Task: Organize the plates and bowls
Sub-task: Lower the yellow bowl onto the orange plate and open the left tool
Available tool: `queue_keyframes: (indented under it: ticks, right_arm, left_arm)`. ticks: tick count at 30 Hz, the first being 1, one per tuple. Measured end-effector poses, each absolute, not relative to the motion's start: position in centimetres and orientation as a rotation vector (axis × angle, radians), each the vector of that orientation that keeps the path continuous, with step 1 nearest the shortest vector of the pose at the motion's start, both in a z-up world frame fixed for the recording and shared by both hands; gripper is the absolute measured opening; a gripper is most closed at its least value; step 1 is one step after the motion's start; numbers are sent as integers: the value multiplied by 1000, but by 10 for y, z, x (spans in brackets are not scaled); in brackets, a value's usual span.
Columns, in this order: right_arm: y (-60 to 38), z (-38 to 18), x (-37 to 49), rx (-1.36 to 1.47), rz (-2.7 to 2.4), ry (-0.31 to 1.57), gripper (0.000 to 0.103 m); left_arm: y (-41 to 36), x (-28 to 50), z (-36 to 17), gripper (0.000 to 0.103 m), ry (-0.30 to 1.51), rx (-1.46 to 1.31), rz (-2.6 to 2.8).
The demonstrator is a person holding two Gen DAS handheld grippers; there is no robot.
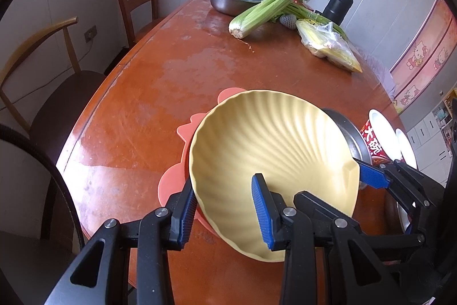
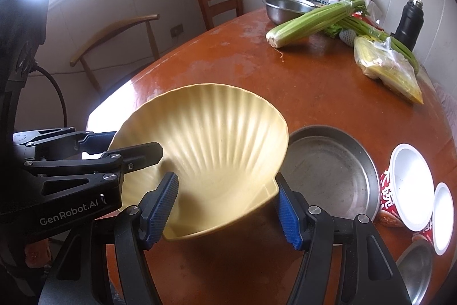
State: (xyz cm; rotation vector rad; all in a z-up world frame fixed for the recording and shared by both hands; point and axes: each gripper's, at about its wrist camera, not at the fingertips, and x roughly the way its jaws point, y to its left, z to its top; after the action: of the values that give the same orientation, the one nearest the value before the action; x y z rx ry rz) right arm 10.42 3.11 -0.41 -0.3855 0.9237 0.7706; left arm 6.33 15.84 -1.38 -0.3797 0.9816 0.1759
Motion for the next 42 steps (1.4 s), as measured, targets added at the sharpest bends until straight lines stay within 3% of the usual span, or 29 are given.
queue_keyframes:
  ticks: [42]
  right_arm:
    - [30, -14, 112, -415, 702, 921, 68]
  left_arm:
    - [155, 81, -22, 39, 986, -193, 304]
